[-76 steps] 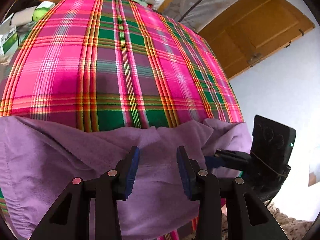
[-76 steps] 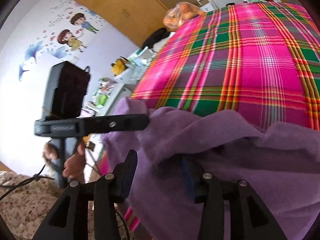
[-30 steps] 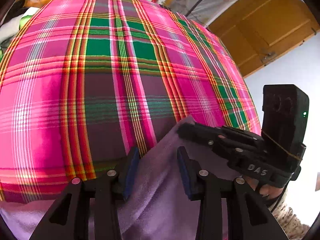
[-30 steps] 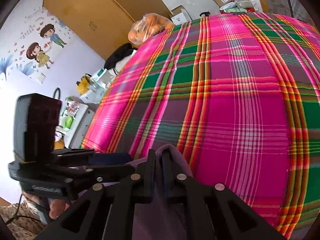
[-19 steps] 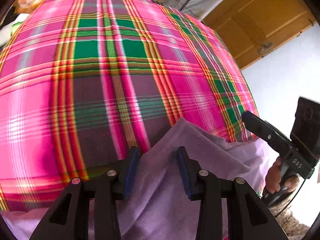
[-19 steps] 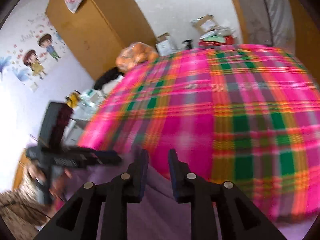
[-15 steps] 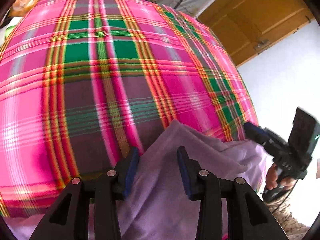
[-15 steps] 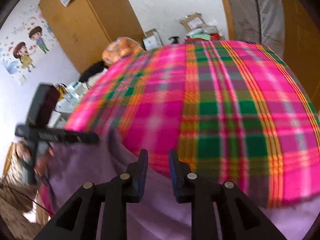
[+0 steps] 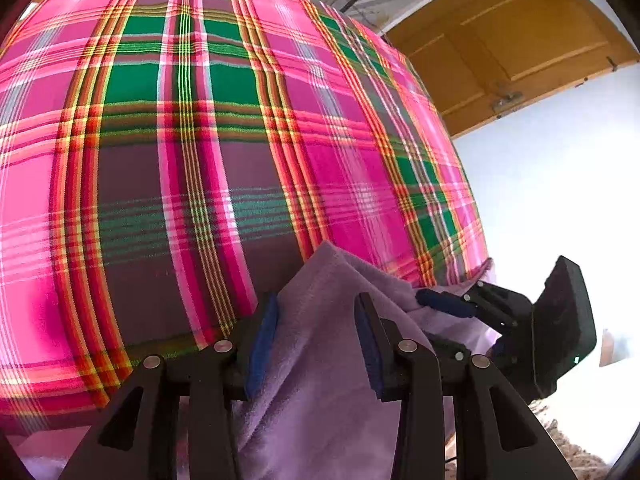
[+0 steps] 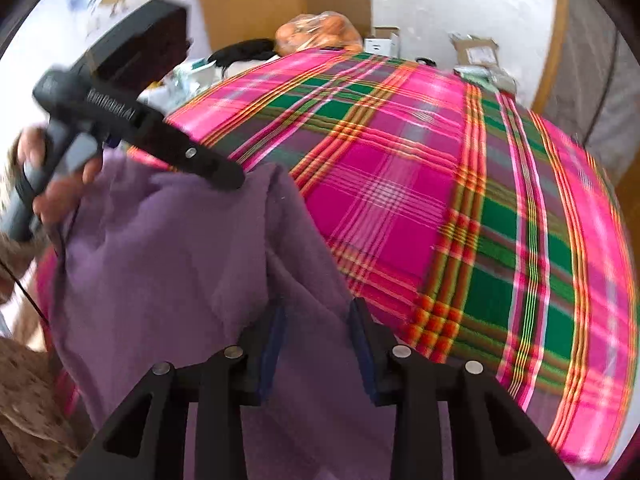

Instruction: Fold clothes

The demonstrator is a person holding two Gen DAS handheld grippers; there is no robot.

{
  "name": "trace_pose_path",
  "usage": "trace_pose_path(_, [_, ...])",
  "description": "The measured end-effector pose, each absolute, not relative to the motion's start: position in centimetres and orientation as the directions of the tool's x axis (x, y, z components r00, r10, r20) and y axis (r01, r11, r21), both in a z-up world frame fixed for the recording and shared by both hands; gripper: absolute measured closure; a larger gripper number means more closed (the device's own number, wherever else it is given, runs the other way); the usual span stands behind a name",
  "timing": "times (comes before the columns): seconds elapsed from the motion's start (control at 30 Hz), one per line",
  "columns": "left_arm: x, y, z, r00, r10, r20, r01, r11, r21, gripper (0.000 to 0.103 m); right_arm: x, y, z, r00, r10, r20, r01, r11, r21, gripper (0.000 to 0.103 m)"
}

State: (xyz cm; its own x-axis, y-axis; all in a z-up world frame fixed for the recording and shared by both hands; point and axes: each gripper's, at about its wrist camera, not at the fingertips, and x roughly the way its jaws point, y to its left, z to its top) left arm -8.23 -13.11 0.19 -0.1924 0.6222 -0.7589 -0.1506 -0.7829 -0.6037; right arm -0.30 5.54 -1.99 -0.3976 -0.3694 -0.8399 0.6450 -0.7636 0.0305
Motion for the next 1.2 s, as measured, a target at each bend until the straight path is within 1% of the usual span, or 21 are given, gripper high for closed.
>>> trace_pose_path(0.03, [-8.2,-13.0,0.2,-0.19,0.623,-0.759,-0.152,-0.782,-0.604,0.062,-0.1,5.5,-1.9,-0.407,-0.372,-0.834,0.646,-0.763,0.024,0.07])
trace_pose_path(0.1, [-8.2,-12.9,0.2,-0.192,0.621,-0.76,-0.151,-0.784,-0.602,0.062,0.0,5.5,-1.8,-0.414,-0.374,-0.83,0.639,-0.769,0.027,0.079])
trace_pose_path(0.23, [-8.2,-12.8,0.1,-0.194,0.621,-0.759,-0.142,-0.784,-0.605,0.062,0.3,5.8,-1.4,-0.449,-0.38,-0.809,0.632,-0.775,0.014,0.093])
trace_pose_path(0.27, [-8.2,-12.9,0.0,-0.194,0.621,-0.759,-0.14,-0.784,-0.605,0.062,0.3,5.9,-1.3,-0.45,-0.387,-0.805,0.634,-0.773,0.017,0.1])
trace_pose_path(0.37, [-8.2,-12.9,0.1,-0.194,0.62,-0.76,-0.135,-0.784,-0.606,0.062,0.4,5.7,-1.3,-0.446,-0.382,-0.81,0.642,-0.766,0.008,0.1])
trace_pose_path(0.47, [-8.2,-13.0,0.2,-0.197,0.621,-0.759,-0.13,-0.784,-0.607,0.062,0.2,6.3,-0.2,-0.511,-0.389,-0.767,0.593,-0.805,0.013,0.101])
trace_pose_path(0.53, [-8.2,-13.2,0.2,-0.202,0.621,-0.758,-0.126,-0.784,-0.608,0.062,-0.7,7.7,0.9,-0.573,-0.375,-0.729,0.513,-0.858,0.038,0.101])
trace_pose_path(0.63, [-8.2,-13.4,0.2,-0.206,0.619,-0.758,-0.116,-0.785,-0.609,0.062,-2.3,8.6,0.4,-0.563,-0.368,-0.74,0.446,-0.889,0.103,0.101])
trace_pose_path(0.7, [-8.3,-13.5,0.1,-0.204,0.619,-0.759,-0.112,-0.785,-0.61,0.062,-2.9,8.4,-0.6,-0.547,-0.34,-0.765,0.431,-0.898,0.09,0.101])
trace_pose_path(0.87, [-8.3,-13.0,0.0,-0.196,0.614,-0.764,-0.119,-0.788,-0.604,0.062,-3.6,8.6,-1.6,-0.535,-0.323,-0.781,0.398,-0.912,0.104,0.102])
trace_pose_path(0.93, [-8.5,-12.8,-0.1,-0.201,0.612,-0.765,-0.12,-0.79,-0.601,0.062,-3.8,9.2,-1.7,-0.513,-0.332,-0.791,0.376,-0.916,0.141,0.102])
trace_pose_path(1.03, [-8.7,-12.8,-0.1,-0.208,0.615,-0.761,-0.118,-0.788,-0.605,0.062,-3.2,10.9,-0.6,-0.541,-0.341,-0.769,0.355,-0.921,0.158,0.101])
trace_pose_path(1.13, [-8.7,-12.9,-0.3,-0.211,0.626,-0.751,-0.116,-0.779,-0.617,0.065,-1.6,14.0,0.6,-0.596,-0.286,-0.751,0.283,-0.949,0.136,0.101])
trace_pose_path(1.2, [-8.6,-13.1,-0.4,-0.214,0.633,-0.744,-0.11,-0.772,-0.625,0.073,-0.5,16.4,1.0,-0.614,-0.256,-0.746,0.231,-0.963,0.14,0.098])
